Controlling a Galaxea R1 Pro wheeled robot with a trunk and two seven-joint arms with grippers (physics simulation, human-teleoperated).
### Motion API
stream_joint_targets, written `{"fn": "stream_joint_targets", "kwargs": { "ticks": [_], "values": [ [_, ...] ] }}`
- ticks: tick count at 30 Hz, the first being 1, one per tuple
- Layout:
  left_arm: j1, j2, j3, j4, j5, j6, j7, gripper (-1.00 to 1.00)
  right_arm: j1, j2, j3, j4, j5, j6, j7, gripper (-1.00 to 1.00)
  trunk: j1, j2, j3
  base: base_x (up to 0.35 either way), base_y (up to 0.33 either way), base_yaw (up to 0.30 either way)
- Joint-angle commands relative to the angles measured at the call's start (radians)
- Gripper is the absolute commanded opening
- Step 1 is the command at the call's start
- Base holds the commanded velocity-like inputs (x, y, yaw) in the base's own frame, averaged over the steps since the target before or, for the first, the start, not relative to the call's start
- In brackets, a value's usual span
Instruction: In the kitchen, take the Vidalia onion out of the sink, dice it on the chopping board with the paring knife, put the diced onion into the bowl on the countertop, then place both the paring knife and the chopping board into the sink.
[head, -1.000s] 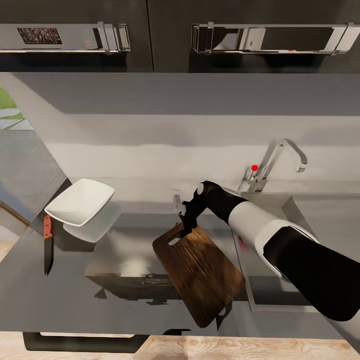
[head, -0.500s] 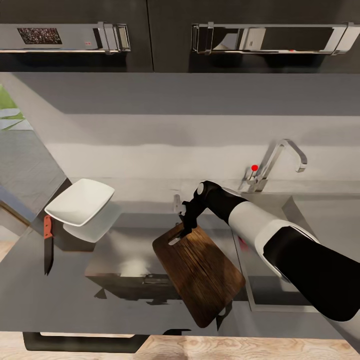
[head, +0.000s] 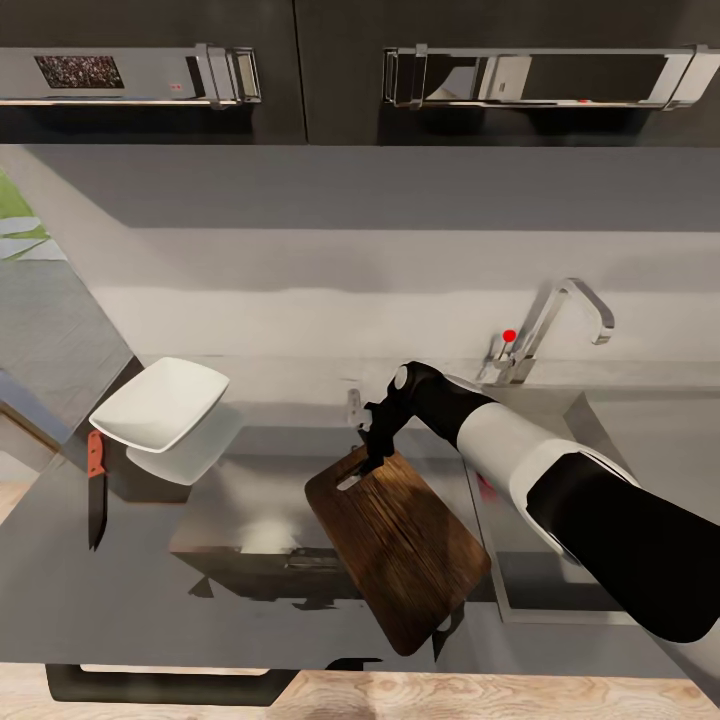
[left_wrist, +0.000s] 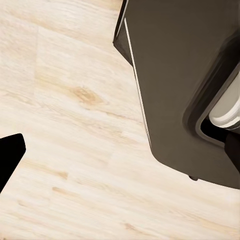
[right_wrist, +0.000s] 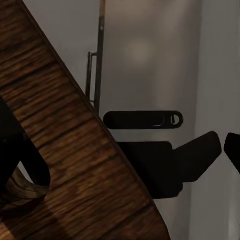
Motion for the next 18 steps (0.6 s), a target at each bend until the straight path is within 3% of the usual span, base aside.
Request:
{"fn": "stream_joint_targets", "kwargs": {
  "ticks": [1,18],
  "values": [
    [-0.001,0.0,0.0,0.002,0.006,-0.005,-0.001,1.0,0.003,0.0,0.013,0.052,0.019,0.001,-0.037,1.0,0.001,-0.001,-0.002,0.0,0.0,0.0],
    [-0.001,0.0,0.0,0.002,0.006,-0.006,-0.001,1.0,0.003,0.0,0.013,0.052,0.02,0.002,-0.037,1.0,0.001,-0.001,-0.002,0.0,0.0,0.0]
  ]
}}
